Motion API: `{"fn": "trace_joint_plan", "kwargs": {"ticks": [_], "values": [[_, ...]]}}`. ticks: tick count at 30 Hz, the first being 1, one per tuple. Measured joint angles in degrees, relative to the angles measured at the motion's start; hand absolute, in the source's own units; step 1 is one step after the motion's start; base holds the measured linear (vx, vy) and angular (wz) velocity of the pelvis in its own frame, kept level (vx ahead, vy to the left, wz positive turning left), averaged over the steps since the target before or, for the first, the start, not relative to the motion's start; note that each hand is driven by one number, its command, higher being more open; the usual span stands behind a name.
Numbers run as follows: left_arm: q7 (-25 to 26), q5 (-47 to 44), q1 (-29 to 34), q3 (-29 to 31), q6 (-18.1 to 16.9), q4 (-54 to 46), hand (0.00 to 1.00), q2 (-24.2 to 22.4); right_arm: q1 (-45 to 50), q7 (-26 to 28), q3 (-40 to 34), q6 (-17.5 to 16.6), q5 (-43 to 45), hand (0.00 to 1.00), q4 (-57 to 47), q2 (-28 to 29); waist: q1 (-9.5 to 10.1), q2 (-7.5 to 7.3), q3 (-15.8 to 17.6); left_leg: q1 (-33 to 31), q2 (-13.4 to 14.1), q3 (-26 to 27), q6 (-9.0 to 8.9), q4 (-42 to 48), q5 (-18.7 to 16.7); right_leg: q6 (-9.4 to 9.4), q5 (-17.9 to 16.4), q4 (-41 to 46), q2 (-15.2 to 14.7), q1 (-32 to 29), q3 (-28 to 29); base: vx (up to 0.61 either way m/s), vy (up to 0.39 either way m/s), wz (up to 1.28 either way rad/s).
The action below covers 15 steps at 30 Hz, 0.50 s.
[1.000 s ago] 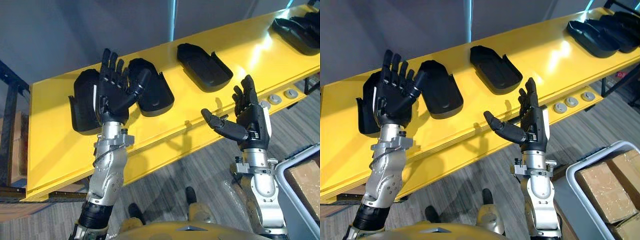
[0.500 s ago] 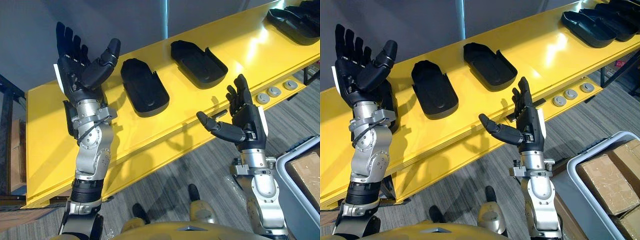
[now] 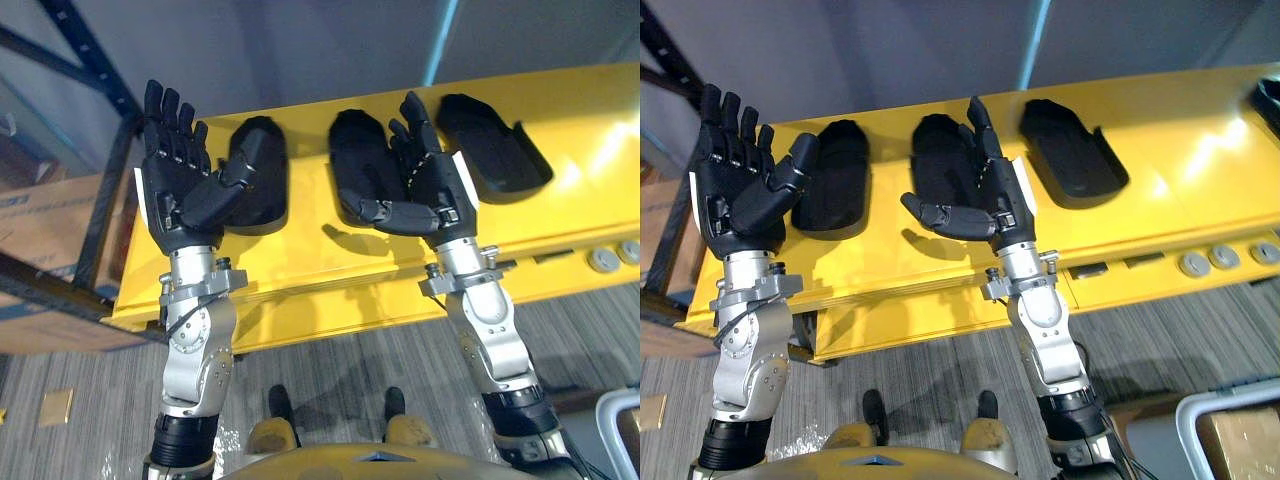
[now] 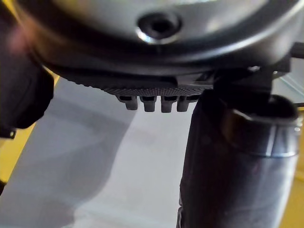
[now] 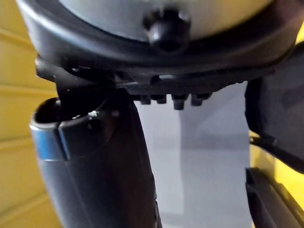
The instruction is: Walk over and take three plastic housings, then place them on the shelf
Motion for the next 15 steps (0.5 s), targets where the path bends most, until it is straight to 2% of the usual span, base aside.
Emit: {"fn": "trace_joint_plan", "kwargs": {"ticks": [2, 8, 11, 15], "values": [[-2.3, 0.0, 1.5, 0.1, -0.7, -0.9, 1.0, 0.0, -3.0, -2.8, 0.6, 0.2, -1.4, 1.0, 3.2, 0.4, 1.35, -0.39, 0.4, -0.9, -0.2, -1.7, 0.08, 0.0, 0.5, -0.19, -0.1, 0.0, -0.1, 0.2, -1.5, -0.02, -0.003, 0.32], [-9.7, -0.2, 6.1, -0.1, -1.5, -1.1, 1.0, 0.0, -10.9, -9.1, 0.6, 0.9, -3.3, 1.0, 11.0, 0.6, 2.83, -0.31, 1.4, -1.7, -1.3, -4.6, 0.38, 0.0, 1.1, -0.19, -0.6, 0.7, -0.9, 1.1, -4.5, -0.03, 0.01, 0.27], [-11.6, -1.3, 6.5, -0.2, -1.6, -1.2, 1.0, 0.2, -16.2, -12.7, -1.0, 1.6, -4.9, 1.0, 15.2, 0.6, 3.45, 0.23, 3.0, -3.1, -1.6, -6.4, 0.23, 0.0, 1.6, -0.58, -1.3, 1.8, -1.3, 0.4, -6.3, -0.08, 0.016, 0.32], [-12.4, -4.5, 6.8, -0.1, -2.5, -1.4, 1.0, 0.2, -22.7, -15.6, -3.4, 4.9, -4.9, 1.0, 21.5, 0.5, 5.22, 0.33, 5.6, -4.4, -1.9, -8.1, 0.4, 0.0, 2.5, -0.64, -1.7, 2.8, -1.5, -0.2, -7.9, -0.06, -0.001, 0.21]]}}
